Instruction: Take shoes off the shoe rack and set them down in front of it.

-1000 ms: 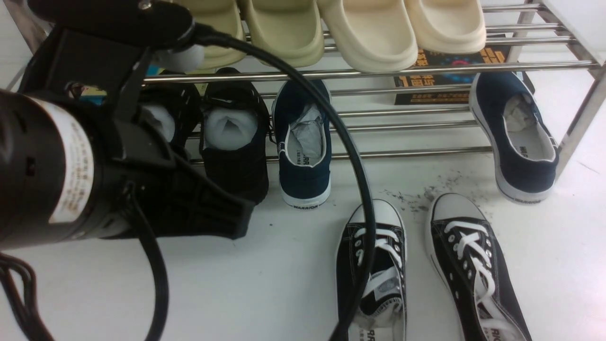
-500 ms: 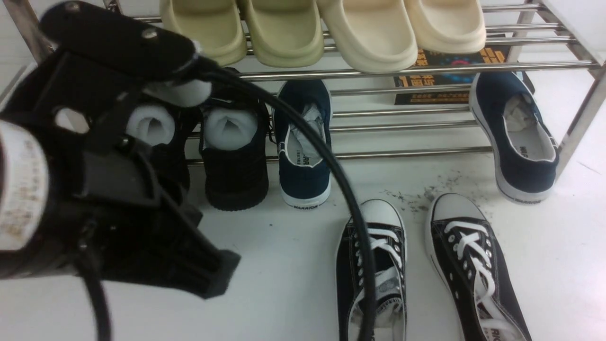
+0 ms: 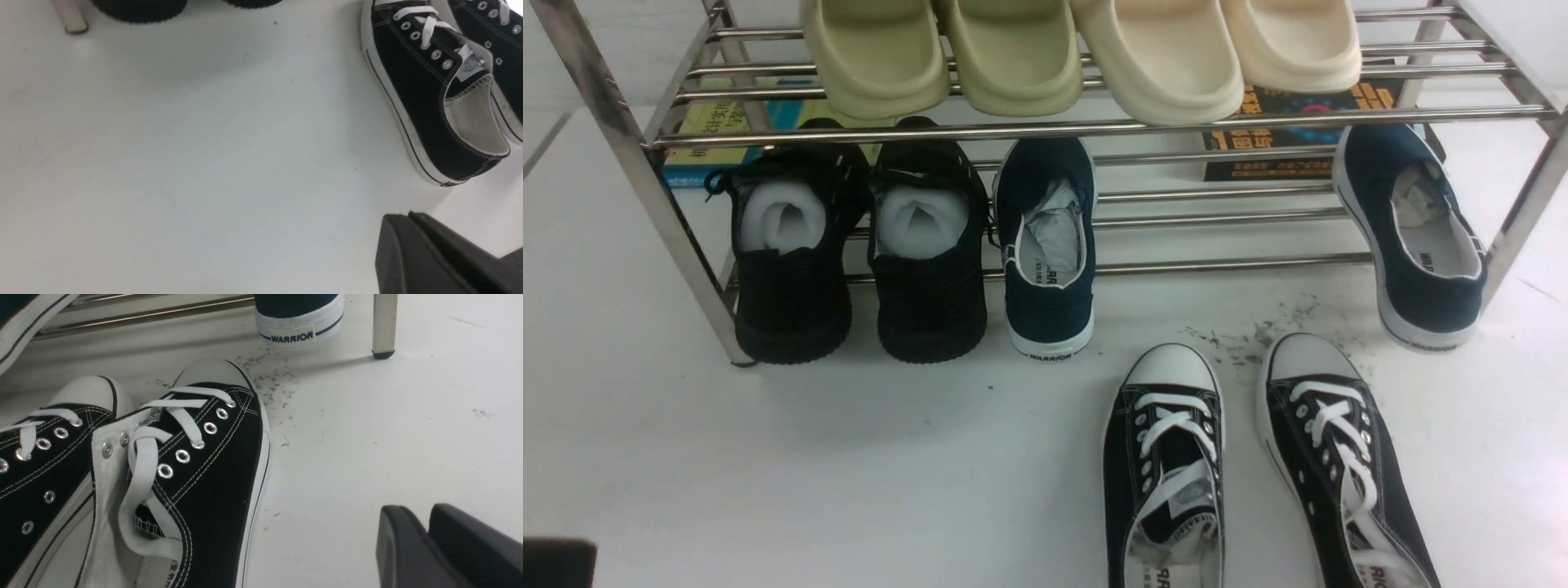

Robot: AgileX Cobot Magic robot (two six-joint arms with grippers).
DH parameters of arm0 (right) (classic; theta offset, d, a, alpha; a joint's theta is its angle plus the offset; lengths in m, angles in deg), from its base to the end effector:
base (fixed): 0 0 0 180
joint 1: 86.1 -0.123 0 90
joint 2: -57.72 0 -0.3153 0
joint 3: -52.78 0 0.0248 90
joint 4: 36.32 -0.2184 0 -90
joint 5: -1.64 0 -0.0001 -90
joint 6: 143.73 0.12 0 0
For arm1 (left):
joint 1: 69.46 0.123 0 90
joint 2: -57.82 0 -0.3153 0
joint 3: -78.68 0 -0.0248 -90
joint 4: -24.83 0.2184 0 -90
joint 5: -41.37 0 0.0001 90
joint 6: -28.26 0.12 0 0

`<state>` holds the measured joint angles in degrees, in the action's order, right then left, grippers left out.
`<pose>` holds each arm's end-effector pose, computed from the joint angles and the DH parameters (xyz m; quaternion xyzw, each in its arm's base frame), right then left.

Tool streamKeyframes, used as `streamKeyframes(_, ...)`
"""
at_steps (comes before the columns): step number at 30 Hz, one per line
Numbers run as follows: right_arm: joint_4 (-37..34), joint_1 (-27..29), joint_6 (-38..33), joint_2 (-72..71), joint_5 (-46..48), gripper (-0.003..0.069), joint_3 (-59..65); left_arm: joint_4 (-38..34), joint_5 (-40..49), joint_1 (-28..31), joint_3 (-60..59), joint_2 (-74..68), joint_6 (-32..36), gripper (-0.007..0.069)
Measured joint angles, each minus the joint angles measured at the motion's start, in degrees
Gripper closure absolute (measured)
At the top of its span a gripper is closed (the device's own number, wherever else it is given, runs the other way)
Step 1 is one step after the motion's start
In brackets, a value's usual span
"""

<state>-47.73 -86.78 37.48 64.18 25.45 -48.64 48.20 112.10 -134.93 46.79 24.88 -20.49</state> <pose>0.0155 0.0098 0.1642 0.0544 0.8091 0.0951 0.5774 0.0419 0.0164 0.3324 0.1215 0.8984 -0.2011 0.3709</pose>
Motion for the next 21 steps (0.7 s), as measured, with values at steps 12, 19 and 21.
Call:
streamKeyframes(12,0.0,0.0,-5.8,0.0,-0.4,0.0527,0.0,-0.2,-5.6,0.0,-9.7,7.2,-5.7,0.0606)
streamKeyframes(19,0.0,0.0,-6.5,0.0,-0.4,0.0522,0.0,0.2,-6.3,0.0,-9.7,7.3,-5.7,0.0606)
streamKeyframes(21,0.0,0.0,-6.5,0.0,-0.4,0.0517,0.0,2.9,-8.4,0.0,-10.2,7.3,-5.7,0.0606)
